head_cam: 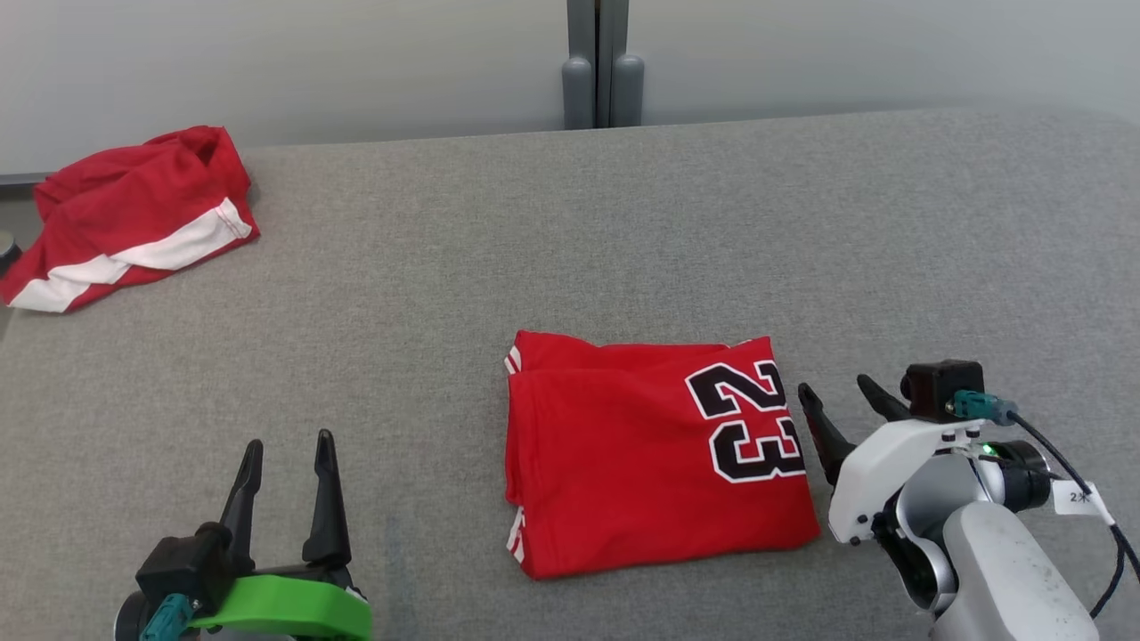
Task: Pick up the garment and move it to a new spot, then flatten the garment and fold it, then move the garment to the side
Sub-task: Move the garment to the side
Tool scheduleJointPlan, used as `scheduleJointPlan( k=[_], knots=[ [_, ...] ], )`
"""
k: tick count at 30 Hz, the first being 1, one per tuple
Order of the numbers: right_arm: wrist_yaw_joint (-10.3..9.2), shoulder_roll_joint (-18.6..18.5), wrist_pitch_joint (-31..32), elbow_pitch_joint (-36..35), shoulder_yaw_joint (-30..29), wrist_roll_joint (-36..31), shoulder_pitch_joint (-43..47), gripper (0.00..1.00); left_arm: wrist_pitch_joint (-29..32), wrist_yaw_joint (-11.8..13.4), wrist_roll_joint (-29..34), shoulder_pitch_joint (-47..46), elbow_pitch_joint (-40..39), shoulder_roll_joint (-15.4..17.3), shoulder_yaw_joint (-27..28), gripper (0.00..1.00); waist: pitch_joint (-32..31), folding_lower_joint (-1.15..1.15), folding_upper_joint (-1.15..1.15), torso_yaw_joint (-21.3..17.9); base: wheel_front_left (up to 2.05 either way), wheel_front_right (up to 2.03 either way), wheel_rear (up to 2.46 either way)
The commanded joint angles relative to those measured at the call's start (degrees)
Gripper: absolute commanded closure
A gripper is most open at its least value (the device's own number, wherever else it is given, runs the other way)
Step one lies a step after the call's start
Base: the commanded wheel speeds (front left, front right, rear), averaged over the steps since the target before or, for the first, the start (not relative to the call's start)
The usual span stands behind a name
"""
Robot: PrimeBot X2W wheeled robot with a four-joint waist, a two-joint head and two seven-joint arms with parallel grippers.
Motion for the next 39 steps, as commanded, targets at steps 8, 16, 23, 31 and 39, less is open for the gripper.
scheduleJointPlan(
  k=[8,16,23,31,39],
  knots=[
    [-0.07,-3.1,9.8,1.8,3.7,8.2,-3.1,0.0,-0.2,-0.3,-0.1,-2.3,-0.6,-0.2,-0.3,0.0,3.8,0.0,0.0,3.2,0.0,0.0,0.0],
    [-0.06,-4.8,13.7,4.8,8.9,13.6,-5.9,0.52,-0.2,-0.4,0.2,-3.6,-0.6,-0.2,-0.4,0.0,5.8,0.0,0.0,4.7,0.0,0.0,0.0],
    [-0.08,-6.2,10.6,6.1,9.8,14.1,-8.9,1.0,-0.2,-0.8,1.4,-4.4,-1.3,-0.2,-0.9,0.0,7.1,0.0,0.0,3.2,0.0,0.0,0.0],
    [-0.08,-8.1,6.1,7.0,6.9,12.7,-13.5,1.0,-0.2,-1.3,2.7,-6.0,-2.1,-0.2,-1.1,0.0,9.1,0.0,0.0,-4.3,0.0,0.0,0.0],
    [-0.08,-9.3,2.3,8.1,2.0,11.4,-16.6,1.0,-0.1,-1.7,3.8,-7.7,-2.6,1.1,-1.3,0.0,12.3,0.0,0.0,-15.4,0.0,0.0,0.0]
  ],
)
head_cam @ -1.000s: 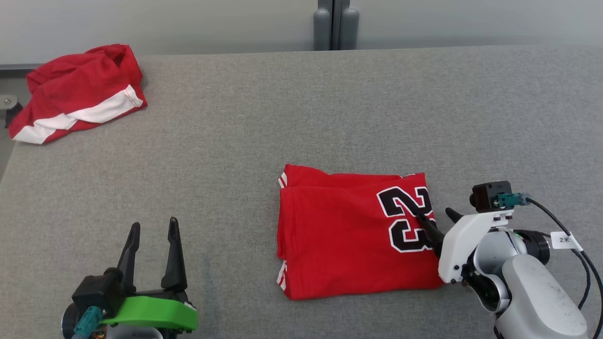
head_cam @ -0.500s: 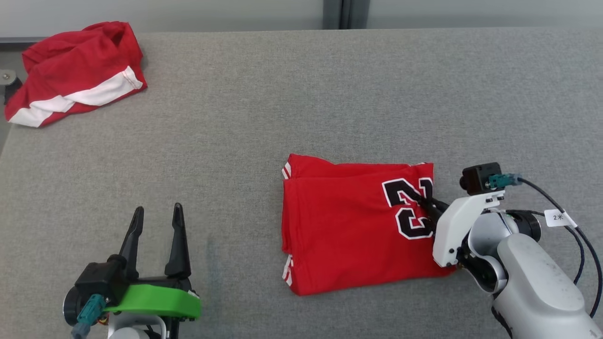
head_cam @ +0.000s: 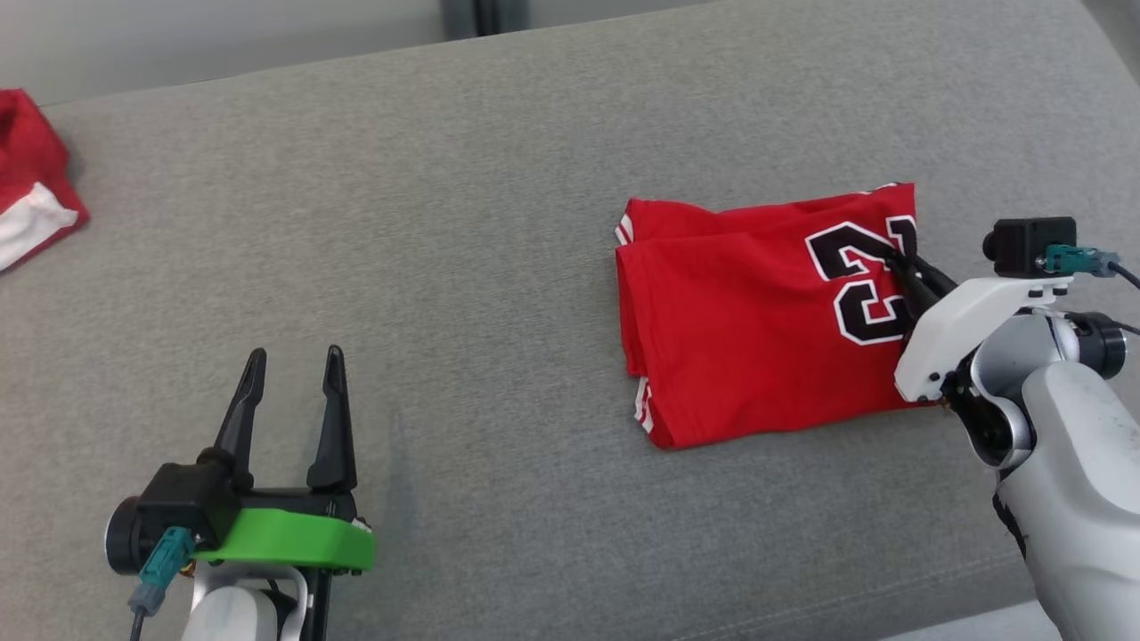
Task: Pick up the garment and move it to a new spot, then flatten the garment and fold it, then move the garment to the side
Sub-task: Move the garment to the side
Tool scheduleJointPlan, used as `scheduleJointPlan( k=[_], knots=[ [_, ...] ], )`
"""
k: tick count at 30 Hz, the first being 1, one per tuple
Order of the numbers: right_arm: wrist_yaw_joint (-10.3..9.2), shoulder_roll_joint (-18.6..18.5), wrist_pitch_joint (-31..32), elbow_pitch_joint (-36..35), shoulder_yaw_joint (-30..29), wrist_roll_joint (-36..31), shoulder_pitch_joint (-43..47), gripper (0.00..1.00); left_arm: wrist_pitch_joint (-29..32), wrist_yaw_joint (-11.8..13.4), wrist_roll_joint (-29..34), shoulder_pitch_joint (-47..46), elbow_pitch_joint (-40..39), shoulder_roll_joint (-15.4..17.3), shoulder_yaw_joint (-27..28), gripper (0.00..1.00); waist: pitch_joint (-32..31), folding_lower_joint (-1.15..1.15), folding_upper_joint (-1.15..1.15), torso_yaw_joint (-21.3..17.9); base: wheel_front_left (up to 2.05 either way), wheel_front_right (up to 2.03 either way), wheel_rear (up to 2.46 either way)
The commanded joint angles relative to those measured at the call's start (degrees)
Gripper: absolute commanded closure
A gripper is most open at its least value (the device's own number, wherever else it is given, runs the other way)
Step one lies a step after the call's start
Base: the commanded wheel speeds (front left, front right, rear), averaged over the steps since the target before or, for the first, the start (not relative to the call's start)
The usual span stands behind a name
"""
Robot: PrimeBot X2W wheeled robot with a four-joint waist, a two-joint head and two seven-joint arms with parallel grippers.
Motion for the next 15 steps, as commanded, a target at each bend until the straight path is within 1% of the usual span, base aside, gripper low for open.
scheduleJointPlan(
  k=[1,5,7,11,15],
  knots=[
    [-0.11,-0.1,-1.0,0.3,-0.8,-0.3,-1.3,1.0,0.0,-0.3,0.3,-1.2,-0.2,1.0,0.0,0.0,3.6,0.0,0.0,-8.5,0.0,0.0,0.0],
    [-0.1,0.4,-3.1,1.0,-1.7,-0.5,-2.8,1.0,0.3,-0.4,0.8,-2.5,-0.8,2.1,-0.4,0.0,5.3,0.0,0.0,-12.6,0.0,0.0,0.0],
    [-0.11,0.8,-4.1,1.4,-1.9,-0.7,-3.5,1.0,0.8,-0.4,1.1,-3.0,-1.2,2.6,-0.7,0.0,6.1,0.0,0.0,-13.8,0.0,0.0,0.0],
    [-0.11,1.6,-5.4,2.5,-1.8,-0.6,-4.7,1.0,1.5,-0.3,1.3,-3.6,-2.3,3.2,-1.0,0.0,7.2,0.0,0.0,-15.1,0.0,0.0,0.0],
    [-0.1,2.1,-6.7,4.0,-1.7,-0.7,-6.3,1.0,2.2,-0.2,1.5,-3.9,-3.4,3.9,-1.3,0.0,8.1,0.0,0.0,-14.9,0.0,0.0,0.0]
  ],
)
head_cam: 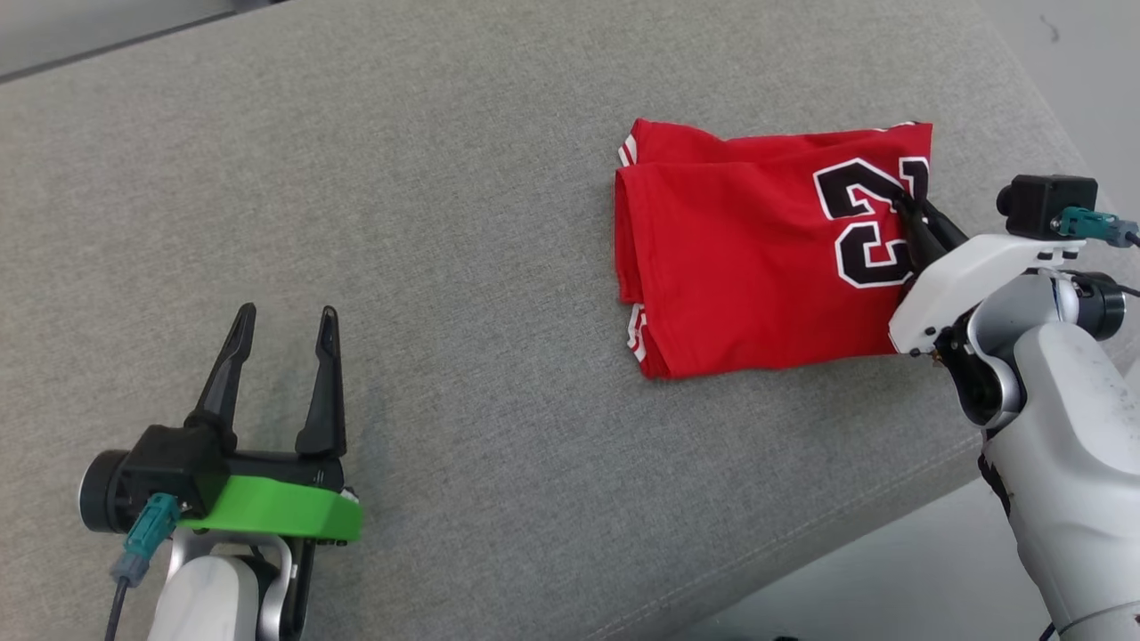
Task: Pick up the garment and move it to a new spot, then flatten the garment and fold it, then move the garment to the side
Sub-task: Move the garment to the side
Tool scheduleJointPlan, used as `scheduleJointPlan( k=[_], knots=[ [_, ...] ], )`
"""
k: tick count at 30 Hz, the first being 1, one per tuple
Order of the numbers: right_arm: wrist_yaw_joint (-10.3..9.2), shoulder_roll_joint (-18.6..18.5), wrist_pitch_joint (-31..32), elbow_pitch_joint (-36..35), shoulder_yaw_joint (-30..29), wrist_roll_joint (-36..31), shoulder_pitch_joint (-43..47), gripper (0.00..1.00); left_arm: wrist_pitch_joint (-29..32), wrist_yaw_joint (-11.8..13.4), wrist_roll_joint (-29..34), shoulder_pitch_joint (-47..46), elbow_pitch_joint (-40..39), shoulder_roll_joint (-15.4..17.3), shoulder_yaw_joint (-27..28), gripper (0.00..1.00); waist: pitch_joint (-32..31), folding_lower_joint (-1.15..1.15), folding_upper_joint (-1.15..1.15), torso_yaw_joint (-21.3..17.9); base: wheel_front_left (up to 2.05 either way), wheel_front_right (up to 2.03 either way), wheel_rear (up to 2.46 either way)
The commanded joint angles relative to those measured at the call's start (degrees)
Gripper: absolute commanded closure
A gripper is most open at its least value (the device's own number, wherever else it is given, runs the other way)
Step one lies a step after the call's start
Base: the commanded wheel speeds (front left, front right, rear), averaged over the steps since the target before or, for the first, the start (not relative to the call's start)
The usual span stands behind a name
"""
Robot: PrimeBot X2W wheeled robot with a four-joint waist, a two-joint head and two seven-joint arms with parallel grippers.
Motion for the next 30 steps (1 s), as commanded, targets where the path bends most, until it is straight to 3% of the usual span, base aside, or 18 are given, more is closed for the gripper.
scheduleJointPlan(
  k=[1,15,21,22,30],
  knots=[
    [-0.09,0.4,-0.6,0.4,0.2,-0.3,-1.4,1.0,0.1,-0.1,0.5,-1.0,-0.4,0.8,0.2,0.0,2.3,0.0,0.0,-1.4,0.0,0.0,0.0],
    [-0.1,-3.7,-1.2,10.1,-1.4,-3.6,-17.2,1.0,0.7,1.0,0.0,-1.8,-3.9,1.5,0.0,0.0,4.7,0.0,0.0,5.3,0.0,0.0,0.0],
    [-0.1,-9.4,-0.5,15.8,-3.8,-6.9,-24.2,1.0,1.0,1.2,-0.3,-2.4,-5.8,1.8,-0.4,0.0,6.7,0.0,0.0,9.3,0.0,0.0,0.0],
    [-0.1,-11.8,-0.2,17.7,-4.7,-8.3,-26.1,1.0,1.0,1.1,-0.5,-2.6,-6.3,1.9,-0.4,0.0,7.5,0.0,0.0,10.6,0.0,0.0,0.0],
    [-0.1,-16.2,-2.1,24.9,-8.9,-14.0,-29.6,1.0,0.8,1.3,-0.7,-1.9,-7.1,1.8,-1.2,0.0,8.6,0.0,0.0,13.1,0.0,0.0,0.0]
  ],
)
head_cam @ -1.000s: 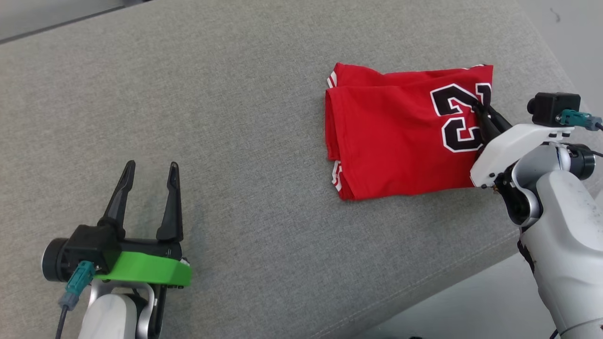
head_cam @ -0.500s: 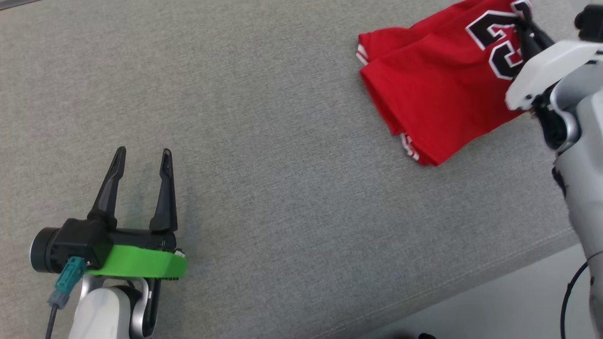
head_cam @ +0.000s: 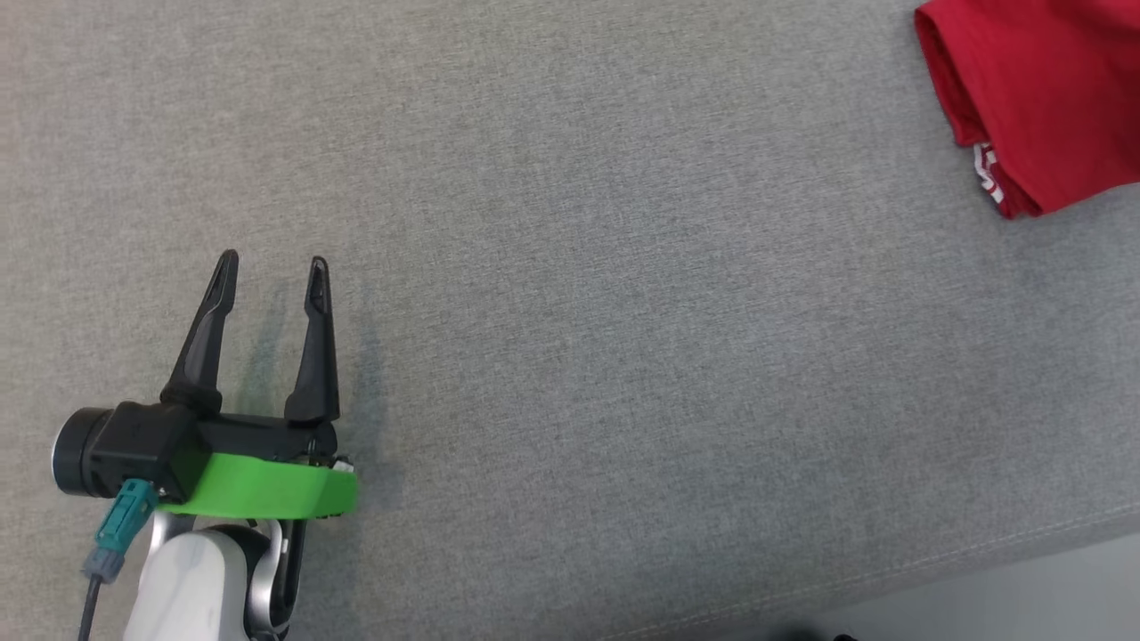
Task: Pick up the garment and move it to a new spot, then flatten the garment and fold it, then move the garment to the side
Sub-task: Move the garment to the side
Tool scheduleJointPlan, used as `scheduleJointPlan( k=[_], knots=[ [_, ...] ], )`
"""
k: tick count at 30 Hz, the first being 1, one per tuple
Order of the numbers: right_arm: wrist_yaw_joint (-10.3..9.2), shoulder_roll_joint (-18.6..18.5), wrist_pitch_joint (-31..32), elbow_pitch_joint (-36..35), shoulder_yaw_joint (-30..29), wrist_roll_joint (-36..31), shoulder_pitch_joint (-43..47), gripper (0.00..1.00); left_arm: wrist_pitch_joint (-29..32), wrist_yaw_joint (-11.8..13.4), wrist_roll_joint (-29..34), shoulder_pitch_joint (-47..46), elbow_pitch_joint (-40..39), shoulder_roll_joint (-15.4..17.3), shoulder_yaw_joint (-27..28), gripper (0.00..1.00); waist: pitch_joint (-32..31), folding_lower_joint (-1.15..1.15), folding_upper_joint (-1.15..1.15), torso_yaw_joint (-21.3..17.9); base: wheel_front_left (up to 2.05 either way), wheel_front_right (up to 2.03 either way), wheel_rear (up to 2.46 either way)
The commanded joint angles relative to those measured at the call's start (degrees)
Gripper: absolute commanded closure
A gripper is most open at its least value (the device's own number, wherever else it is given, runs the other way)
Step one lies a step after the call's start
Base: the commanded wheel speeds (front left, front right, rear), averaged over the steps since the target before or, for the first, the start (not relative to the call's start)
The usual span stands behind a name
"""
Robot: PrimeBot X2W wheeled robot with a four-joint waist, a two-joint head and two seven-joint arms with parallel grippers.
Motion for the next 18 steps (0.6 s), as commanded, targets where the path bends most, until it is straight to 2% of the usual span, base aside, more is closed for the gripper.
scheduleJointPlan(
  k=[1,2,10,18],
  knots=[
    [-0.11,-1.3,-1.8,1.0,-1.6,-1.3,-1.3,0.78,-0.1,0.2,-0.3,-0.3,0.0,0.2,-0.1,0.0,0.8,0.0,0.0,1.1,0.0,0.0,0.0],
    [-0.11,-1.3,-2.9,1.8,-2.3,-2.8,-1.5,0.0,-0.2,0.2,-0.3,-0.3,0.1,0.2,-0.2,0.0,0.8,0.0,0.0,1.2,0.0,0.0,0.0],
    [-0.1,3.0,-7.8,4.6,-5.9,-8.5,-2.8,0.0,-0.5,0.6,-1.0,-0.2,0.9,0.0,-0.2,0.0,-0.4,0.0,0.0,0.7,0.0,0.0,0.0],
    [-0.11,8.1,-10.7,4.5,-1.6,-7.7,-2.9,0.0,-1.0,0.6,-2.6,-1.2,3.1,-0.3,0.4,0.0,-4.0,0.0,0.0,0.3,0.0,0.0,0.0]
  ],
)
